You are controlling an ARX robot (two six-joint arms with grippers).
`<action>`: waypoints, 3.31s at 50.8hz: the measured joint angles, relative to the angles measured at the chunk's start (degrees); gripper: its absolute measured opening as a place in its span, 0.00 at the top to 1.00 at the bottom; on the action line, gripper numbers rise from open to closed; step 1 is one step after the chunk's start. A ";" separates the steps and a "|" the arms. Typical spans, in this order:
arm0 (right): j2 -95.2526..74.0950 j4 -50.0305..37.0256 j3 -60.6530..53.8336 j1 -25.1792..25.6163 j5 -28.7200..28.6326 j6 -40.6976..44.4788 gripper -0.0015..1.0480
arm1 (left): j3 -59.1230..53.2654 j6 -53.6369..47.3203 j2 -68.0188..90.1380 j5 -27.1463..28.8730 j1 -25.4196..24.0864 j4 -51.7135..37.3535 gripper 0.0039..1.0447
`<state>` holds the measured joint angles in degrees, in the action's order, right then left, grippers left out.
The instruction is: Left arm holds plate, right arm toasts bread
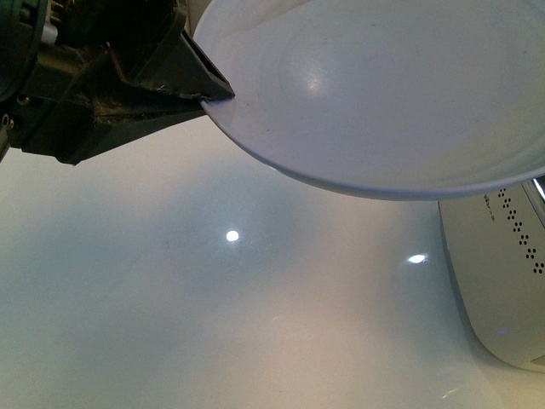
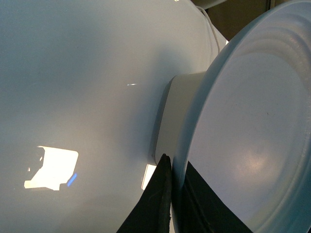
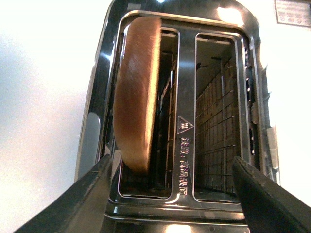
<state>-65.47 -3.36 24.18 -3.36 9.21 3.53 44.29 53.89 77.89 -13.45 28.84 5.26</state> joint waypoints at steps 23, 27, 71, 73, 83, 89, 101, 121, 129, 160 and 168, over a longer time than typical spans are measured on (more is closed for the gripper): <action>24.57 1.88 -2.82 1.99 3.67 -7.13 0.08 | 0.00 0.00 0.00 -0.02 0.00 0.00 0.97; 24.50 1.95 -3.06 1.99 3.65 -7.23 0.08 | 0.00 0.02 0.00 0.02 0.00 0.00 0.97; 41.59 -17.05 -21.07 3.26 -9.14 -3.76 0.98 | 0.02 0.02 0.00 0.00 0.00 0.00 0.97; 42.51 -16.41 -21.31 3.26 -9.11 -3.76 0.98 | 0.02 0.02 0.00 0.00 0.00 0.00 0.97; 46.56 -14.91 -22.93 3.26 -9.20 -3.74 0.98 | 0.02 0.02 0.00 0.00 0.00 0.00 0.97; 48.33 -13.86 -22.95 3.26 -9.16 -3.74 0.98 | 0.02 0.02 0.00 -0.02 0.00 -0.02 0.97; 52.13 -10.03 -22.95 3.26 -9.20 -3.74 0.98 | 0.02 0.02 0.00 0.00 0.00 0.00 0.97; 60.30 -0.11 -22.93 3.28 -9.29 -3.74 0.98 | 0.02 0.02 0.00 -0.02 0.00 -0.02 0.97; 64.94 3.17 -22.93 3.28 -9.11 -3.74 0.98 | 0.04 0.02 0.00 -0.02 0.00 -0.02 0.97; 65.11 3.26 -22.93 3.26 -9.14 -3.69 0.15 | 0.04 0.02 0.00 0.00 0.02 -0.02 0.97; 65.11 3.26 -22.93 3.28 -9.14 -3.72 0.08 | 0.04 0.04 0.00 0.00 0.02 -0.02 0.97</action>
<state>-0.36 -0.10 1.26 -0.08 0.08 -0.19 44.34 53.93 77.89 -13.45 28.86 5.23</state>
